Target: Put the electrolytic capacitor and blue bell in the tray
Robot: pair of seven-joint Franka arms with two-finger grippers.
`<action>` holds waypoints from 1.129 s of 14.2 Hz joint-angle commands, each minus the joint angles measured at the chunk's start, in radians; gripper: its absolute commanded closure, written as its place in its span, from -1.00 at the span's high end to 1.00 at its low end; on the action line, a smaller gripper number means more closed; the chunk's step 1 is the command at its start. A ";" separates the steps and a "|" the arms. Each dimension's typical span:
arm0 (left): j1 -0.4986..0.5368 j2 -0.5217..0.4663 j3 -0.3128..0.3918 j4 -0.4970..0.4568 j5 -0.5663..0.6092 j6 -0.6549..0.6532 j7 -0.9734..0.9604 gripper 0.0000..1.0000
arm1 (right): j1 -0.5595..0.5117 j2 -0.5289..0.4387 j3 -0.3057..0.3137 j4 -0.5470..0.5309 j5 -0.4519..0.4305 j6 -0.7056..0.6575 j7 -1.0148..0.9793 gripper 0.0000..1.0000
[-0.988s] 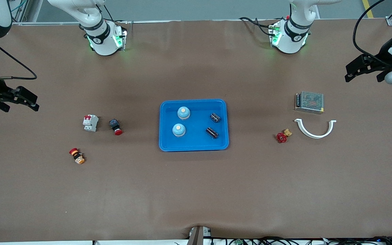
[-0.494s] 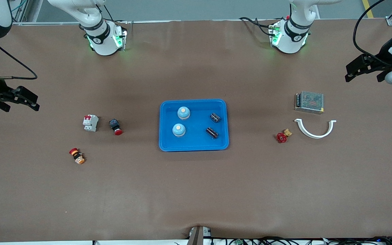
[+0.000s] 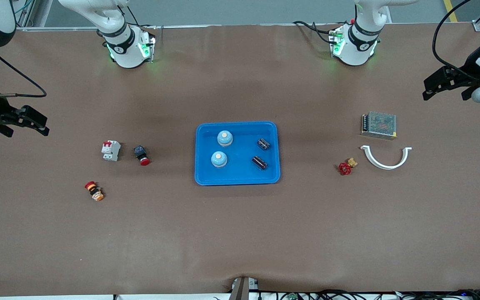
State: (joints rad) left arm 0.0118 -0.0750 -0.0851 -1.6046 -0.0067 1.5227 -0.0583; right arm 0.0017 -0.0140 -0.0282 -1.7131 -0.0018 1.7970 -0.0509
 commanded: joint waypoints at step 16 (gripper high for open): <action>0.003 0.006 -0.002 0.015 0.024 -0.030 0.000 1.00 | -0.006 0.008 0.013 0.115 -0.009 -0.111 0.005 1.00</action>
State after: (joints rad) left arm 0.0123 -0.0750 -0.0849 -1.6046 -0.0067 1.5100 -0.0584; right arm 0.0017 -0.0138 -0.0236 -1.6144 -0.0018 1.7021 -0.0508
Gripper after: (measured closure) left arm 0.000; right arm 0.000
